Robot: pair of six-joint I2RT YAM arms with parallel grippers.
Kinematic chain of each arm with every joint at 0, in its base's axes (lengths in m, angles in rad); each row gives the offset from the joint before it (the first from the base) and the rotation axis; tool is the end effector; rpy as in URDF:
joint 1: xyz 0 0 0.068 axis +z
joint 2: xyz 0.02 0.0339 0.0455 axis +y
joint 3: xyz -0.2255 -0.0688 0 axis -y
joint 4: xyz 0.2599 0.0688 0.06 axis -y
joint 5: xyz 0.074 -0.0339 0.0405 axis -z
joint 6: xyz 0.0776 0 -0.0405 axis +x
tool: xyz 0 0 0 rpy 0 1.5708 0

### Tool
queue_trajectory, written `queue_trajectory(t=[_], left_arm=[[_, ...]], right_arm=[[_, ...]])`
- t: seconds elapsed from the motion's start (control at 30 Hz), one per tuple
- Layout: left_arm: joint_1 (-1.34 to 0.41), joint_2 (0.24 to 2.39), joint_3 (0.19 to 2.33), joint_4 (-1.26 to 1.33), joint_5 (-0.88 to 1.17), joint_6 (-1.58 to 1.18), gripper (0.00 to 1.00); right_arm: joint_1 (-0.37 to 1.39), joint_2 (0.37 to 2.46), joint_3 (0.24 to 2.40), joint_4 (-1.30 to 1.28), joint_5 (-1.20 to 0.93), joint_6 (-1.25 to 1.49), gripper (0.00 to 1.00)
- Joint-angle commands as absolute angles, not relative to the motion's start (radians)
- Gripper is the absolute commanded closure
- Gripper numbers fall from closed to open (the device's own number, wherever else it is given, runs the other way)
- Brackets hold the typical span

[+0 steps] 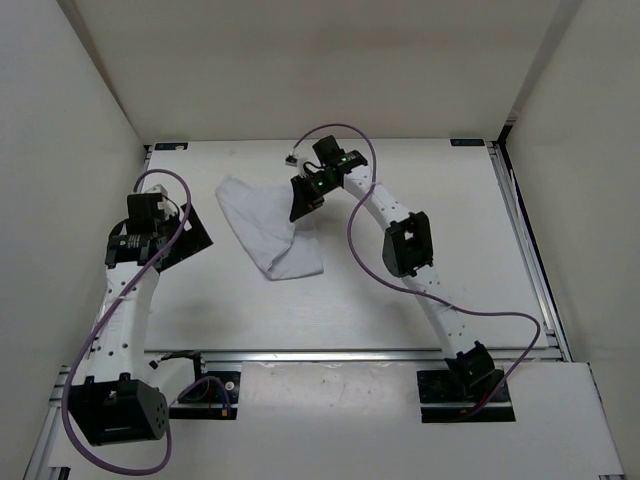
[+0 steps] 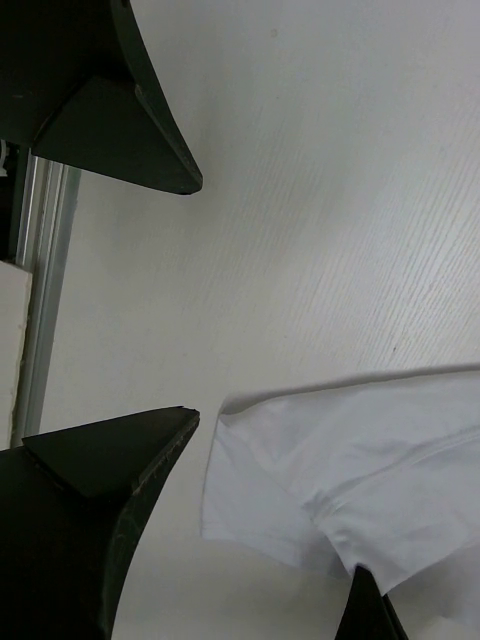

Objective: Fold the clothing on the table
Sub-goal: Flatten the skirt out

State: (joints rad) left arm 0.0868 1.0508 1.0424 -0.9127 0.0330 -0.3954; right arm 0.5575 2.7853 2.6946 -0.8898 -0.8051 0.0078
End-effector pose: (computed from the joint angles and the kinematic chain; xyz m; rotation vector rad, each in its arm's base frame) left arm 0.2593 0.0200 0.2463 -0.5833 2.4303 -0.1701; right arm 0.4513 0.3473 0.1222 -1.0001 2.3420 1.2469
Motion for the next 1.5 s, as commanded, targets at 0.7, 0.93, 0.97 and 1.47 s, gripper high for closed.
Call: queue_trajectory(t=[0.7,0.93,0.97,1.47], left_arm=[[-0.035,1.049,1.083,-0.971,-0.100,-0.377,0.01],[-0.210,1.184,1.121,-0.887,-0.086,-0.355,0.02],[-0.269,1.227,1.153,-0.893,-0.097,-0.341,0.01],[-0.411,1.911,1.581,-0.862,-0.305,0.009,0.02]], right_arm=[[0.910,2.254,2.625,-1.324,-0.996,-0.842,0.01],[0.634,2.092,2.180,-1.135,-1.030,-0.563,0.07],[0.564,2.095,2.177,-1.140,-1.032,-0.537,0.09],[0.212,1.904,1.822,-1.163,-0.977,-0.491,0.22]])
